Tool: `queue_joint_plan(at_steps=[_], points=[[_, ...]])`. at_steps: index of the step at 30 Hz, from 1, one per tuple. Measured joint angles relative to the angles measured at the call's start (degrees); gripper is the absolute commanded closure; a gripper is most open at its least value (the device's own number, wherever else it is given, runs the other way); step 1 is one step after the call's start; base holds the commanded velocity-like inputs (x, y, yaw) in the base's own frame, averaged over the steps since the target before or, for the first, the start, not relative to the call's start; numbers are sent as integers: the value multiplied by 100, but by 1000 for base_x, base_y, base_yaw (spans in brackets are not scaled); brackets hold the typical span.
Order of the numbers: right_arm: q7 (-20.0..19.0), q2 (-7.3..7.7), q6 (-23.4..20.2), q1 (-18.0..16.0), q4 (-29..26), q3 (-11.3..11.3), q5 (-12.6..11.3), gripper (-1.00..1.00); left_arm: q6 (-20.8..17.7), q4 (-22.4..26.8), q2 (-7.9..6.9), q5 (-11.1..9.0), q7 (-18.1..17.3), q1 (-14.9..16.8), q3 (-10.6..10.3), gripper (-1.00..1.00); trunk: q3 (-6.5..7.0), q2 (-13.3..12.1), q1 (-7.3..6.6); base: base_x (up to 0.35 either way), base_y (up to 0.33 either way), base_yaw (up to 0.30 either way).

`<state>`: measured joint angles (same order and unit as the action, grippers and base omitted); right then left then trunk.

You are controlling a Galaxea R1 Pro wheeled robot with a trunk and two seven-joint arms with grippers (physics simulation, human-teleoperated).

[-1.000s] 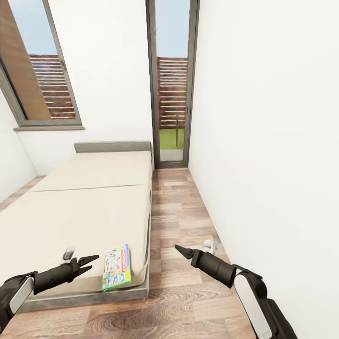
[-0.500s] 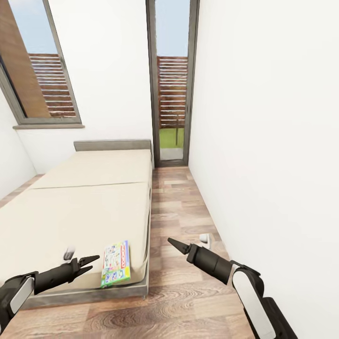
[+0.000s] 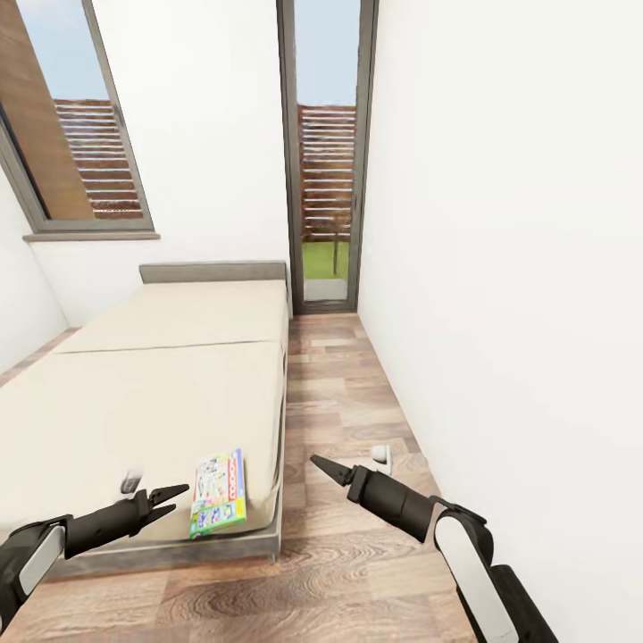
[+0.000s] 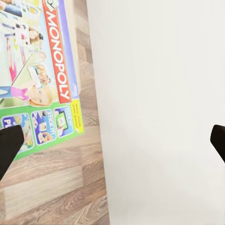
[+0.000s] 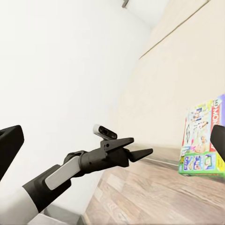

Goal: Put all the toys in the child's room - the three board games (two on the bed and one on the table), the two jigsaw puzzles on the table, and the tennis ball on the table - inside the toy box on the table in the child's room.

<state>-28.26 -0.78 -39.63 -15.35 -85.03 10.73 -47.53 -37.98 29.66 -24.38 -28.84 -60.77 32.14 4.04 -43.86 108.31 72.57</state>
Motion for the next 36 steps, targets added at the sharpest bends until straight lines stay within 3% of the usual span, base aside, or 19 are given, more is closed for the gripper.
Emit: queue_joint_plan(at_steps=[28,36], points=[[5,9,20,0,23,55,22,-100,0,-1,-5,1,-1,0,5,-100,-503,1123,615,0,0,0],[5,3,24,0,34,63,34,-100,7,0,-6,-1,-30,0,0,-100,-503,1125,616,0,0,0]])
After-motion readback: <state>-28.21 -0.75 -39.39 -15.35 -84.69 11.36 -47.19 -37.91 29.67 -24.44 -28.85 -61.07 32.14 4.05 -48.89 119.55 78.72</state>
